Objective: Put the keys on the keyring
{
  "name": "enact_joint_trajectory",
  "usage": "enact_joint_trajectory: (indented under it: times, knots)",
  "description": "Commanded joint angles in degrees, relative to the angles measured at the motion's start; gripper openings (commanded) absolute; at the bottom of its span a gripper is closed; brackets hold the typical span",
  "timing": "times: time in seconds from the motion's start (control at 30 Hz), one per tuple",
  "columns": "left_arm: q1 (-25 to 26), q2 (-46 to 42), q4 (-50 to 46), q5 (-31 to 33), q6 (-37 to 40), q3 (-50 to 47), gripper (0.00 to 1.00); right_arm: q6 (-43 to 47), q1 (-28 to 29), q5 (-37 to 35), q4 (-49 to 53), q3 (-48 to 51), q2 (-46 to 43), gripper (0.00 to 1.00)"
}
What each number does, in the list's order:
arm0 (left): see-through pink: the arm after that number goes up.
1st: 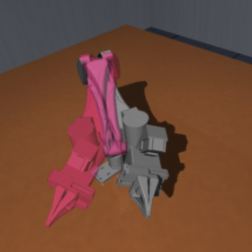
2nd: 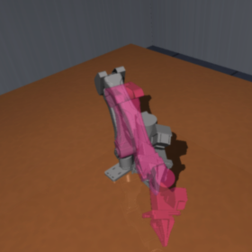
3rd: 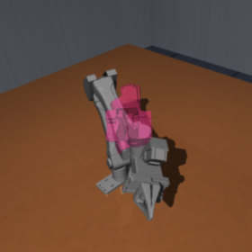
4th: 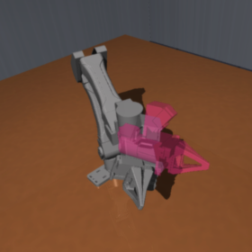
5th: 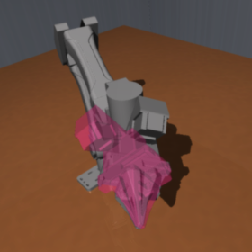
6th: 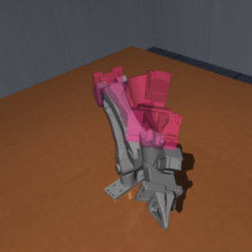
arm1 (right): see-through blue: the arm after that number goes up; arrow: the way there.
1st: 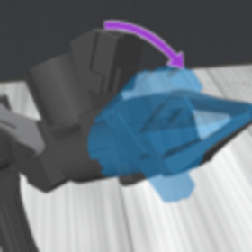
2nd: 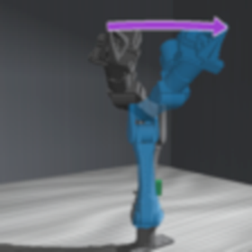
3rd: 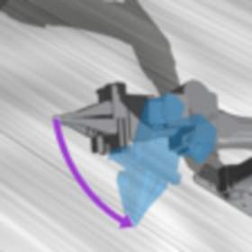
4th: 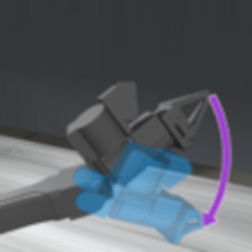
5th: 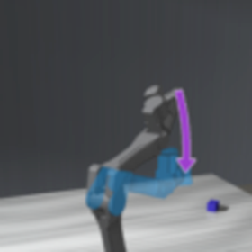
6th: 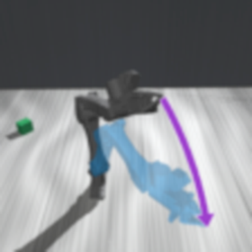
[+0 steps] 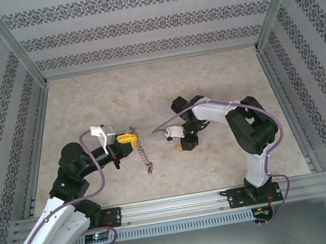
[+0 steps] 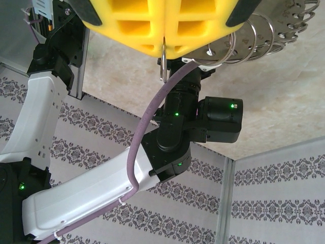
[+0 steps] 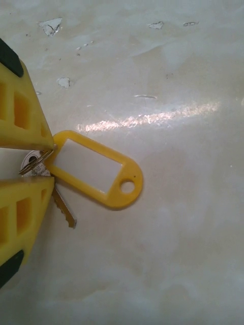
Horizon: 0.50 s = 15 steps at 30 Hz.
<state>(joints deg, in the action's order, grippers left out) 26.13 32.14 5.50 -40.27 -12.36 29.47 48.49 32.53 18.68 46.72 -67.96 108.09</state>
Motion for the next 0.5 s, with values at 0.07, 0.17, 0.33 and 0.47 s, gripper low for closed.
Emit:
enact_joint_trajectory:
  times: [0.07,0.17,0.33,0.47]
  knots:
    - [-0.6,-1.2,1.1,0.3,0.1,0.4,0.0,2.0,0.5,-1.3,0.3,1.6,-0.4,0.17]
    - [-0.6,-1.5,0.7,0.4,0.2,0.6,0.0,2.3,0.5,-2.0,0.1,2.0,-1.0,0.11]
    - [-0.6,-1.6,0.6,0.4,0.4,0.7,0.0,2.3,0.5,-2.4,0.4,2.2,-2.2,0.04]
    - [-0.6,-1.9,0.1,0.5,0.8,0.8,0.0,1.1,0.3,-3.0,1.6,1.4,-4.1,0.0]
